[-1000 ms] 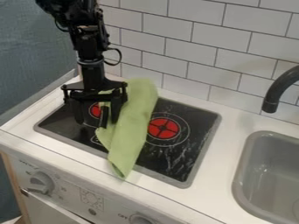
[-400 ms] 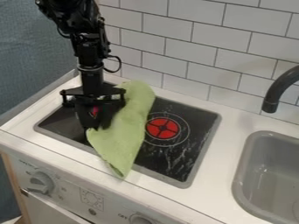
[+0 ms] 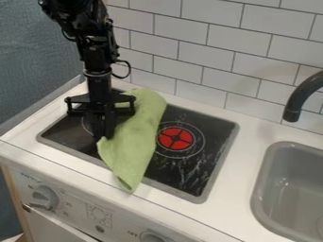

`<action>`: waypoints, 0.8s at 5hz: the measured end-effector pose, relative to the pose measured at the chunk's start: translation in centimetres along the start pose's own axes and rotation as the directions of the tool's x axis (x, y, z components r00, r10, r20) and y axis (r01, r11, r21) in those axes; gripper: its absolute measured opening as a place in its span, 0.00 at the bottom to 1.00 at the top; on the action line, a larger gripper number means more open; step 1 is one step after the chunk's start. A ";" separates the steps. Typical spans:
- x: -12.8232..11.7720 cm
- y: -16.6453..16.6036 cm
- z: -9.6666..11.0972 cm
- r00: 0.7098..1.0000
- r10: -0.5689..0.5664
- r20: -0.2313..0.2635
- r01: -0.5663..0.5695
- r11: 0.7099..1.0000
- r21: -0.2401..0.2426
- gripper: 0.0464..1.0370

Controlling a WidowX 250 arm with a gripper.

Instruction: Unfold the cloth from left to right

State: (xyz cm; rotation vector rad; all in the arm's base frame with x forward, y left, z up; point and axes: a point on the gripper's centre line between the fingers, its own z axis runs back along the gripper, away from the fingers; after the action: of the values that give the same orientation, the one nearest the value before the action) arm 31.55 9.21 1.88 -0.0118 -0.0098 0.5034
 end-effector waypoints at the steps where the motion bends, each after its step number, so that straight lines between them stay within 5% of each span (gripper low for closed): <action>1: -0.3 -0.1 0.9 1.000 0.007 -0.008 -0.007 1.000 -0.009 0.02; 4: -0.5 -3.2 6.3 1.000 -0.014 -0.025 0.011 0.993 -0.116 0.02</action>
State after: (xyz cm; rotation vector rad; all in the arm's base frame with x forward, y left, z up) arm 32.57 6.19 8.23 -0.1315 -0.0139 0.4899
